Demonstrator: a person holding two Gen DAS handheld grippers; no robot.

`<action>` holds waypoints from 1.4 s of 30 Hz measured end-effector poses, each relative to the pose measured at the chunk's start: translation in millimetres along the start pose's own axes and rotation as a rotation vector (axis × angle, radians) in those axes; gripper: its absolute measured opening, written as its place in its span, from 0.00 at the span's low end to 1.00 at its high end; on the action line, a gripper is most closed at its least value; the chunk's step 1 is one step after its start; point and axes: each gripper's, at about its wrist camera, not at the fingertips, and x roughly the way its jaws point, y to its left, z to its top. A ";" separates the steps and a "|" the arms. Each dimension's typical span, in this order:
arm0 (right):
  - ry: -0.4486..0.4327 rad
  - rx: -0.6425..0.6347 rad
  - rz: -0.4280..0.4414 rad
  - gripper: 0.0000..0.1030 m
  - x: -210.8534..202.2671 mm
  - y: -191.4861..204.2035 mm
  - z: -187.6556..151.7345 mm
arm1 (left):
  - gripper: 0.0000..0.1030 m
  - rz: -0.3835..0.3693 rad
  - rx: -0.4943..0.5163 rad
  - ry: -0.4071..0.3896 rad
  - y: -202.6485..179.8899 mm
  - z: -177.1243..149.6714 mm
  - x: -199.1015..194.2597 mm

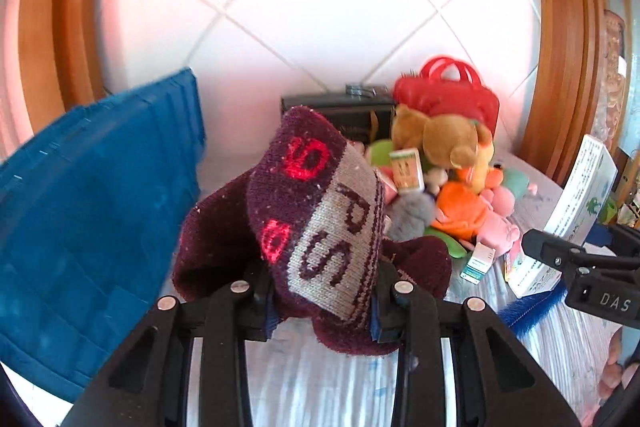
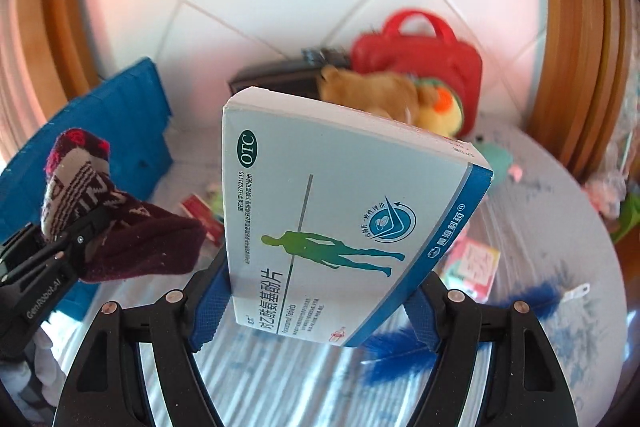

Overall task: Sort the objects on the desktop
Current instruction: 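Carry the sock with the left tool and the box with the right tool into the blue crate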

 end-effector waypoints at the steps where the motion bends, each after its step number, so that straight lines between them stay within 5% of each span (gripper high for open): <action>1: -0.012 -0.009 0.005 0.74 -3.7 6.3 1.4 | 0.31 0.006 0.006 -0.011 4.9 0.1 -6.7; 7: -0.068 -0.075 0.057 0.74 -36.9 63.1 9.0 | 0.31 0.057 -0.007 -0.086 45.8 3.9 -52.7; 16: -0.184 -0.247 0.235 0.74 -69.7 140.6 52.1 | 0.31 0.227 -0.080 -0.161 103.2 23.5 -104.2; 25: -0.221 -0.336 0.372 0.74 -78.5 251.2 95.1 | 0.31 0.387 -0.093 -0.264 221.0 56.1 -153.9; 33: -0.148 -0.347 0.489 0.74 -45.2 384.8 115.5 | 0.32 0.461 -0.100 -0.121 354.7 55.4 -133.6; 42: -0.016 -0.452 0.375 0.74 24.6 487.4 99.0 | 0.47 0.379 -0.149 0.002 421.9 36.5 -97.4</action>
